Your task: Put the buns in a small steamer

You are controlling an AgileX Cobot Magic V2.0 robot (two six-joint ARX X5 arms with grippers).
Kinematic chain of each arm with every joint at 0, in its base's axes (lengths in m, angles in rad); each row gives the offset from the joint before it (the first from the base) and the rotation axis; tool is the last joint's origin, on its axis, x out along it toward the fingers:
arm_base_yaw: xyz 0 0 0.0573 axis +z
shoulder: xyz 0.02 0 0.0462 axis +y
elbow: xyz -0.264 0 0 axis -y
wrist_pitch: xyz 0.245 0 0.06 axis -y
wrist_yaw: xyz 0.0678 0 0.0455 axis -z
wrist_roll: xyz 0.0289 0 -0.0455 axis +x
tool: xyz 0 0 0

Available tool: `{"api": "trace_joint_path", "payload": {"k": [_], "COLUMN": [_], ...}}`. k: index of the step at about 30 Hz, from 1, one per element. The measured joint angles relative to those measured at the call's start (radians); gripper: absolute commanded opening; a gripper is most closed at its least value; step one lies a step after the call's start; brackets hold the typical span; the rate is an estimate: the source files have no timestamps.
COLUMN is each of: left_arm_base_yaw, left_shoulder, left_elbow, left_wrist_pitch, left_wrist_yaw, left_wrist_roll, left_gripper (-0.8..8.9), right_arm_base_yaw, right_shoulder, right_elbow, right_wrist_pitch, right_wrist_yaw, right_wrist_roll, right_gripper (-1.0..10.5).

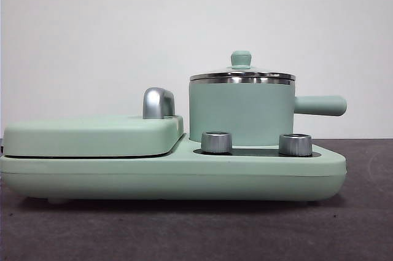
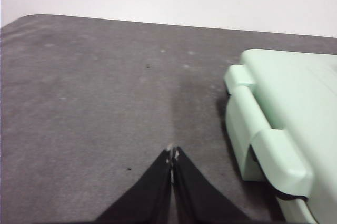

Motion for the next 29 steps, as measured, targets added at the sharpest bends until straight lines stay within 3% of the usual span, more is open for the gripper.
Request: {"api": "trace_joint_path", "payload": {"k": [26, 29], "left_arm_base_yaw": [0.001, 0.001], "left_shoulder": [0.0, 0.0], "left_elbow": [0.0, 0.0], "left_wrist_pitch": [0.0, 0.0], "left_wrist_yaw": [-0.003, -0.003], "left_wrist_roll": [0.0, 0.0], "left_gripper": [0.07, 0.07], "right_arm_base_yaw": [0.0, -0.036], "right_shoulder": [0.0, 0.0], "right_elbow": [0.0, -0.001], "right_wrist_pitch": [0.0, 0.003], "right_wrist_yaw": [0.0, -0.007], "right_wrist_roll": [0.0, 0.0], "right_gripper": [0.2, 0.2]}}
